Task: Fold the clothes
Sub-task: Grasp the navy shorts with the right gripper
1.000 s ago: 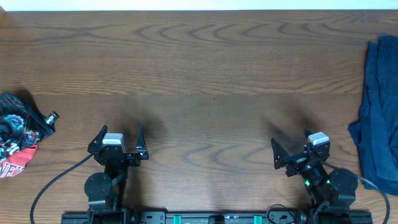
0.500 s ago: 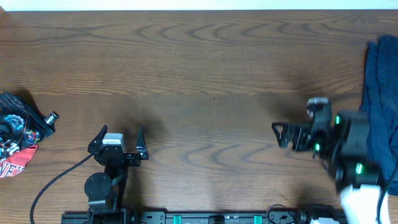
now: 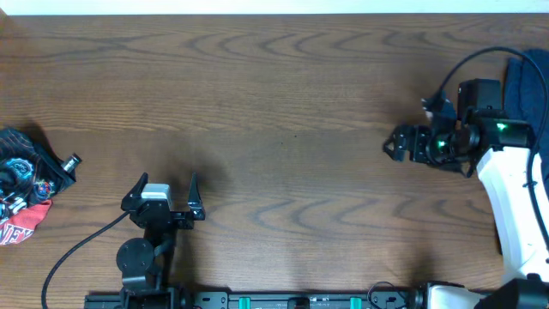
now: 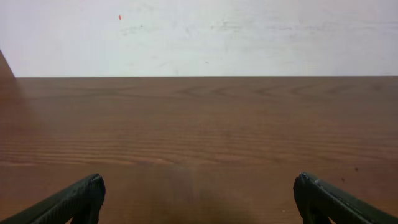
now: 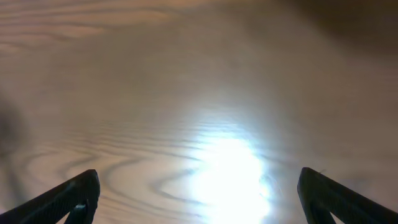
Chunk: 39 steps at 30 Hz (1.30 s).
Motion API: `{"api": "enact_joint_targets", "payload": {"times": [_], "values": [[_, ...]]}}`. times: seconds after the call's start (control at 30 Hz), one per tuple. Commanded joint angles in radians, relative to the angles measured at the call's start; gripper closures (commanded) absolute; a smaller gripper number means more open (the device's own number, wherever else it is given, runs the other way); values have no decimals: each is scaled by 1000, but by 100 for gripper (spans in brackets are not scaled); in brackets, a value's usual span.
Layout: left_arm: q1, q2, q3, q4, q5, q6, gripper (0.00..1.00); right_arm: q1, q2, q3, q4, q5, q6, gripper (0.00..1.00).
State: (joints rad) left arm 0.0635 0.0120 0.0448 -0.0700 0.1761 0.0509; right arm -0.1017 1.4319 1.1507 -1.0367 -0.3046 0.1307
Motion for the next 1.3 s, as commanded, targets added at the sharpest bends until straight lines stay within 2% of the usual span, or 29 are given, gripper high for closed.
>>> {"api": "enact_joint_targets", "payload": {"times": [0.0,0.2,0.5,0.93,1.13,1.27], "values": [[-2,-7,-27,-14,2,-8,2,-59,9,34,-42,175,61,1],[-2,-7,-27,-14,2,-8,2,-206,57,183,-164,226,59,1],[-2,-7,-27,-14,2,-8,2,-404,170,374,-179,241,86,1],[-2,-7,-27,-14,2,-8,2,-609,426,384,-77,225,58,1],[-2,-7,-27,-14,2,-8,2,-725,507,389,-26,217,-5,11],[-2,-7,-27,-14,2,-8,2,-788,521,389,23,199,-6,11]]}}
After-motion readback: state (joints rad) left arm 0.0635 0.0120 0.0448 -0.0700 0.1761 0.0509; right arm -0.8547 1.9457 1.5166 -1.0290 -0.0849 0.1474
